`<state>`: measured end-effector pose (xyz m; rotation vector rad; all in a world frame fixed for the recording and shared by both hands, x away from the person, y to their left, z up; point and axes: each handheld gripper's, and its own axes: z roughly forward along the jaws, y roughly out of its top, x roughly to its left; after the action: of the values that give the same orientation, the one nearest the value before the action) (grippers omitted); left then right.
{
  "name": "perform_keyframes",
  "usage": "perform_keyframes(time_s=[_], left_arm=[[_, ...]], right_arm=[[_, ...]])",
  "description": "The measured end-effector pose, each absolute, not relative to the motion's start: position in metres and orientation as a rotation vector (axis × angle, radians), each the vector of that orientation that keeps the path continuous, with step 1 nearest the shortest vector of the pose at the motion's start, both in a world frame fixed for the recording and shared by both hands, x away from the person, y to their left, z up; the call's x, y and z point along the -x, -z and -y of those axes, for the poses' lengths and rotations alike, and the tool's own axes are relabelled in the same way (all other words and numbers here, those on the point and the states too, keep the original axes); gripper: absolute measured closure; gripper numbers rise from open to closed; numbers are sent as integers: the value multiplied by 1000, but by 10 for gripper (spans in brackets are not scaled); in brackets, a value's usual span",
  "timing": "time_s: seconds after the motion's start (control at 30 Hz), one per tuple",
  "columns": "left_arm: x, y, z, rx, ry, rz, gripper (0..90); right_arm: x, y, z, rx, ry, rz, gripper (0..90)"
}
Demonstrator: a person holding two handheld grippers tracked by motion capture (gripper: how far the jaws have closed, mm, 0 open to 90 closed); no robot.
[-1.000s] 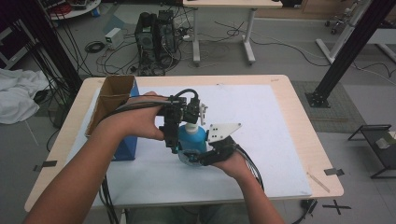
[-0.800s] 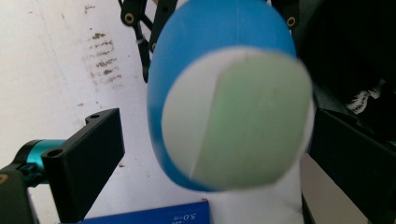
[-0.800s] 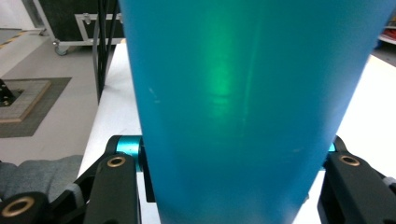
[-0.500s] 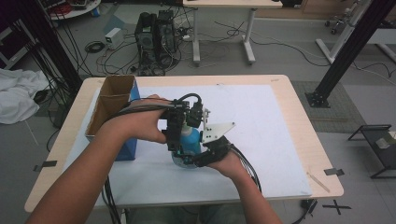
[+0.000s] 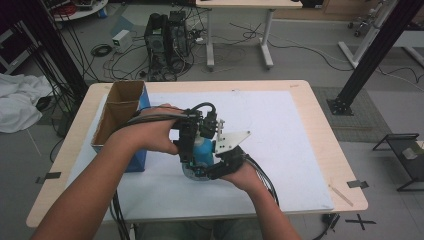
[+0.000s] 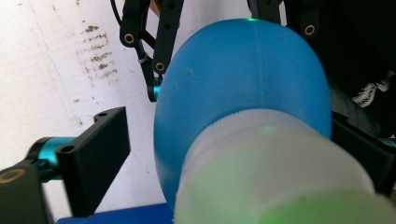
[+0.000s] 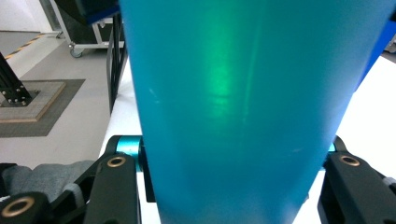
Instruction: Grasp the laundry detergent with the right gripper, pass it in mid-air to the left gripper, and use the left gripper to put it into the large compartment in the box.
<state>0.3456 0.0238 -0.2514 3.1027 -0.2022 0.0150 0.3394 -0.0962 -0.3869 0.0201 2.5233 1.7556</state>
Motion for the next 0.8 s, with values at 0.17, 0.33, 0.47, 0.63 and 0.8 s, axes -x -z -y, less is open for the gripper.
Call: perform_keyframes(time_s=[0.17,0.33,0.47,0.63,0.8], left_arm=[[-345,252,-23,-3109,-17,220,121],[-344,252,-23,-3111,-6,198,150],[-345,253,-21,-3113,-2,211,161],[-344,253,-20,-3113,5,213,198],[-344,254,-21,-3117,15,212,219]], right_arm=[[-338,386,97,-41,-1755,-2533,447],[-338,387,96,-31,-1755,-2535,447],[-336,387,97,-76,-1740,-2558,447],[-336,386,97,-88,-1742,-2555,447],[-336,386,97,-80,-1738,-2556,448]])
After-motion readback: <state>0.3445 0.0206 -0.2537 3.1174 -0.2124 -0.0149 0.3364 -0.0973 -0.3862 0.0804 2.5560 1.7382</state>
